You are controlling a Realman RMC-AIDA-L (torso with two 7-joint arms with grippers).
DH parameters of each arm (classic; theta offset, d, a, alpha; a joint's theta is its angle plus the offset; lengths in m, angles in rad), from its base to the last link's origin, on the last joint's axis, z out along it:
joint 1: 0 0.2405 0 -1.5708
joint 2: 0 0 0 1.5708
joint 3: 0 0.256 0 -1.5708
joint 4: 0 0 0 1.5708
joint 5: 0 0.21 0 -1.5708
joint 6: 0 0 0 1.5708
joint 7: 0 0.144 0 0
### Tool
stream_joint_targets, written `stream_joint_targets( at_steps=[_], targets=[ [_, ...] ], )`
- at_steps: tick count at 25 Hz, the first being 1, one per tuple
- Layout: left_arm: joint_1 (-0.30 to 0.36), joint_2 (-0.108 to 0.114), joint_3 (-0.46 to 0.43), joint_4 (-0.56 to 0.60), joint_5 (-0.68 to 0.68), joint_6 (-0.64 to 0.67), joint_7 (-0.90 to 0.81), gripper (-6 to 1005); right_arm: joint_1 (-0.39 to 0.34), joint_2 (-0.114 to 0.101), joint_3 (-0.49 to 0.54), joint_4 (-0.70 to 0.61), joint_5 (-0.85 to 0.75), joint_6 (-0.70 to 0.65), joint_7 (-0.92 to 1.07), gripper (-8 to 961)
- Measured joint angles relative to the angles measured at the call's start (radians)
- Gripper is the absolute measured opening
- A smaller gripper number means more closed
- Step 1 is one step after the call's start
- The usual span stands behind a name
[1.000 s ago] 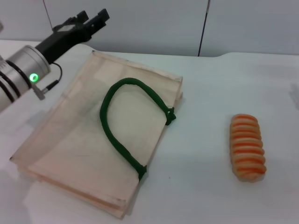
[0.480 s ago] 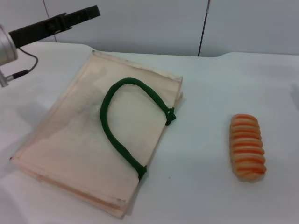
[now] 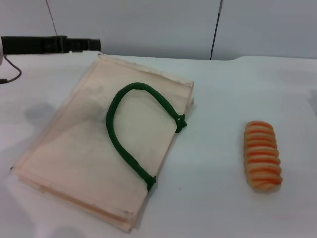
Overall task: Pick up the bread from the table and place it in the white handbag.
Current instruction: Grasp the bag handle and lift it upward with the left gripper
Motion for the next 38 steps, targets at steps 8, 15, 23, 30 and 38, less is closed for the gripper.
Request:
stream_joint_targets(
  at_steps=[8, 15, 23, 30, 38],
  targets=[
    [-0.091, 0.017, 0.002, -0.01, 0.236, -0.016, -0.025, 793, 0.002, -0.001, 0.0, -0.001, 0.0, 0.0, 0.001, 892],
    [-0.13, 0.006, 0.0, 0.05, 0.352, -0.126, -0.033, 792, 0.006, -0.001, 0.0, -0.001, 0.0, 0.0, 0.001, 891],
    [-0.145, 0.004, 0.0, 0.227, 0.418, -0.308, -0.043, 791, 0.01, -0.001, 0.002, 0.001, 0.0, 0.0, 0.001, 891],
    [-0.146, 0.0, 0.0, 0.291, 0.427, -0.405, -0.046, 790, 0.011, -0.001, -0.001, 0.002, 0.0, 0.001, 0.002, 892],
    [-0.156, -0.001, 0.0, 0.374, 0.451, -0.496, -0.032, 790, 0.013, -0.001, -0.002, 0.002, 0.0, 0.002, 0.002, 892]
  ],
)
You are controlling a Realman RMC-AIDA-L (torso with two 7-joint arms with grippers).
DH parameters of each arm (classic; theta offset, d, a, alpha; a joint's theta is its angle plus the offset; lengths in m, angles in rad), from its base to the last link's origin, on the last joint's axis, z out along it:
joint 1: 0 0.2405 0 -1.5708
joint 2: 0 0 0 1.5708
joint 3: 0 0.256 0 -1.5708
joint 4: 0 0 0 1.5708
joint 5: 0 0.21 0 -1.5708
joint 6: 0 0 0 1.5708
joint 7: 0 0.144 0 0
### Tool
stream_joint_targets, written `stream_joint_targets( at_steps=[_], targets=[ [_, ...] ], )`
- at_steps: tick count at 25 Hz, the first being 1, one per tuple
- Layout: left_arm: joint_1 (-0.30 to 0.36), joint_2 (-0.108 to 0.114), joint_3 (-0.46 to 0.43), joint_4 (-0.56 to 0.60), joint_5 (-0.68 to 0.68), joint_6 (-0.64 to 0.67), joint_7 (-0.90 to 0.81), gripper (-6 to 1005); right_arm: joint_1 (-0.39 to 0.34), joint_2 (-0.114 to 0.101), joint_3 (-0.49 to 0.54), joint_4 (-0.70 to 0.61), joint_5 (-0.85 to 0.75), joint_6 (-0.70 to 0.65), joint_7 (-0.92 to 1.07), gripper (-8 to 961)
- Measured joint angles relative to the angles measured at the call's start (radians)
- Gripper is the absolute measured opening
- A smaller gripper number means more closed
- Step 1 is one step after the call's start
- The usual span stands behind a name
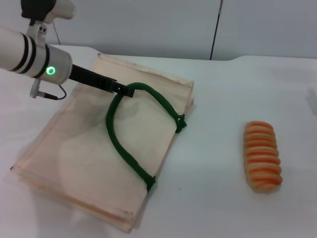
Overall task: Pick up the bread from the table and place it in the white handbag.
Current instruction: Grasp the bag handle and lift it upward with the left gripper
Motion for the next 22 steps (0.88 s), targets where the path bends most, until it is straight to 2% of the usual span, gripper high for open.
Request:
stream_joint_targets(
  at_steps=[17, 22],
  targets=[
    [0.005, -0.024, -0.002, 0.084, 0.016, -0.146, -0.001, 788, 0.003, 0.0, 0.0, -0.003, 0.0, -0.001, 0.023, 892],
    [0.007, -0.025, -0.002, 0.085, 0.027, -0.144, -0.006, 605, 0.001, 0.0, 0.0, -0.003, 0.0, -0.002, 0.023, 892]
  ],
)
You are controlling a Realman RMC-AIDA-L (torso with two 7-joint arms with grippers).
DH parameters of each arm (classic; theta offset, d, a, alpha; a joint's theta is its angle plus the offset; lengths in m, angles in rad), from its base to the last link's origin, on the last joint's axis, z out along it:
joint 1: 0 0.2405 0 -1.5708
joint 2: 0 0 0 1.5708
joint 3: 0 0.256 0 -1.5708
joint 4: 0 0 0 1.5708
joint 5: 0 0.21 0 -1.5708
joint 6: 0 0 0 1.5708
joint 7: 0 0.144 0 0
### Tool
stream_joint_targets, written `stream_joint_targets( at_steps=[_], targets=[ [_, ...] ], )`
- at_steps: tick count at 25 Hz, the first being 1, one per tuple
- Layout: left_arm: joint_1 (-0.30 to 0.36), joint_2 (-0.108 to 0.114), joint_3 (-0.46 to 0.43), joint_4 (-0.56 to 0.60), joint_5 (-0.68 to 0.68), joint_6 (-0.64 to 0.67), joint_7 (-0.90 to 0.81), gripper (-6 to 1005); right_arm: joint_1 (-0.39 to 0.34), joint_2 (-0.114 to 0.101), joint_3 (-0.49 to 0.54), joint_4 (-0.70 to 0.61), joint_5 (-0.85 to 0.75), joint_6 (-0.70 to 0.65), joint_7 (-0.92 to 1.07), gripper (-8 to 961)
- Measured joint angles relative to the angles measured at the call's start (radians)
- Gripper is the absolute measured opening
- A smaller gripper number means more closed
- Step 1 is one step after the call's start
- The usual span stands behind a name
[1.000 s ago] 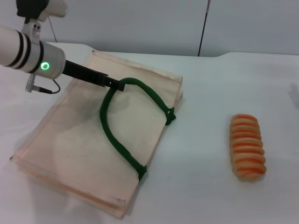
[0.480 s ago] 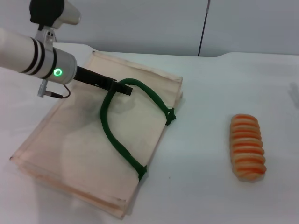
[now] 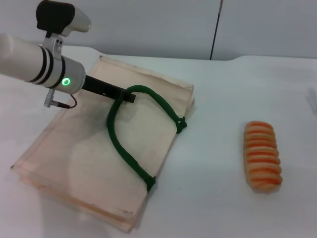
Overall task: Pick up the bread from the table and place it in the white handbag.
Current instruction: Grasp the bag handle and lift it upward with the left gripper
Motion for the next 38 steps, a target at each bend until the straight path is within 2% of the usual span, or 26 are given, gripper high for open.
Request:
stream_joint_targets(
  at_steps=[8, 11, 12, 13, 14, 19, 23, 31, 35, 38],
  targets=[
    [-0.001, -0.003, 0.0, -0.004, 0.0, 0.003, 0.0, 247, -0.003, 0.0, 0.0, 0.0, 0.0, 0.0, 0.0, 892],
    [-0.001, 0.003, 0.0, -0.004, -0.014, 0.036, 0.005, 124, -0.005, 0.0, 0.002, -0.003, 0.0, 0.0, 0.0, 892],
    [-0.002, 0.009, 0.0, -0.008, -0.027, 0.067, 0.013, 124, -0.005, 0.0, 0.003, -0.004, 0.0, -0.001, 0.0, 892],
    [-0.003, 0.024, 0.0, -0.016, -0.063, 0.133, 0.034, 123, -0.005, 0.0, 0.004, -0.004, 0.001, -0.002, 0.0, 892],
    [-0.003, 0.024, 0.0, -0.016, -0.063, 0.133, 0.034, 123, -0.006, 0.0, 0.004, -0.004, 0.002, -0.002, 0.002, 892],
    [0.019, 0.085, 0.0, -0.028, -0.16, 0.355, 0.103, 120, -0.009, 0.0, 0.003, -0.01, 0.002, -0.002, 0.039, 891],
    [0.04, 0.125, 0.0, -0.096, -0.243, 0.562, 0.141, 119, -0.012, 0.0, 0.001, -0.027, 0.0, -0.002, 0.092, 891],
    [0.08, 0.151, 0.0, -0.247, -0.386, 0.846, 0.146, 119, -0.015, -0.001, -0.013, -0.045, 0.0, -0.028, 0.136, 891],
    [0.082, 0.158, 0.001, -0.276, -0.431, 0.91, 0.14, 119, -0.016, -0.002, -0.046, -0.067, 0.0, -0.029, 0.201, 892],
    [0.076, 0.164, 0.002, -0.281, -0.441, 0.941, 0.139, 120, -0.017, -0.003, -0.112, -0.111, 0.0, -0.037, 0.298, 892]
  ],
)
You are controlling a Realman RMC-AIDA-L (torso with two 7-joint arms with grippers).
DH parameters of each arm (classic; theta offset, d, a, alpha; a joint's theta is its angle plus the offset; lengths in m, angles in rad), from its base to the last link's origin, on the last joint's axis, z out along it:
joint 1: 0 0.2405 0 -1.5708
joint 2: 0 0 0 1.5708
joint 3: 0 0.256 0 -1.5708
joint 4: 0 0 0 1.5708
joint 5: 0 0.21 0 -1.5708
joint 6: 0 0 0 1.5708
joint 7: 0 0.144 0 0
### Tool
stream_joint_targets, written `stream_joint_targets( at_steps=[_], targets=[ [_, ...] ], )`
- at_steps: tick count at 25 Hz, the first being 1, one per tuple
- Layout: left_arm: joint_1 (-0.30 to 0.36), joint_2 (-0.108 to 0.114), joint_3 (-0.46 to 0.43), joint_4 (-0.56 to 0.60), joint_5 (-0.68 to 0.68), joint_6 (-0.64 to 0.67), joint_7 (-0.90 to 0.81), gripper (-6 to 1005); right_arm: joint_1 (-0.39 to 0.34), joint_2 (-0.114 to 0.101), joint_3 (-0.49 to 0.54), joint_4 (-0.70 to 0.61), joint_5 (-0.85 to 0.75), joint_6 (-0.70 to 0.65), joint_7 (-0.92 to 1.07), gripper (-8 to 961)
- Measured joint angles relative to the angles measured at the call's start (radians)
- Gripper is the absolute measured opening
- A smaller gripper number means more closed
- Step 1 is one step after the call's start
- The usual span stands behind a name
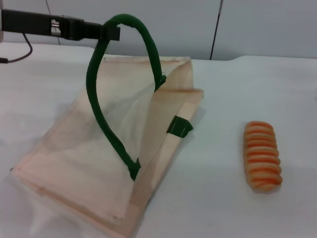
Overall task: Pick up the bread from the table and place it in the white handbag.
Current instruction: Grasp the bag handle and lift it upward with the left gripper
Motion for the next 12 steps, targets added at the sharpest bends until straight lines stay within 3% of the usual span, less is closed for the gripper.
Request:
stream_joint_targets(
  at_steps=[8, 12],
  targets=[
    [-0.006, 0.019, -0.001, -0.029, -0.035, 0.06, -0.019, 120, -0.017, -0.007, -0.278, -0.16, -0.002, -0.011, 0.332, 892],
    [0.001, 0.018, -0.002, -0.047, -0.048, 0.052, -0.04, 120, -0.039, -0.035, -0.445, -0.286, -0.068, -0.028, 0.562, 892]
  ],
)
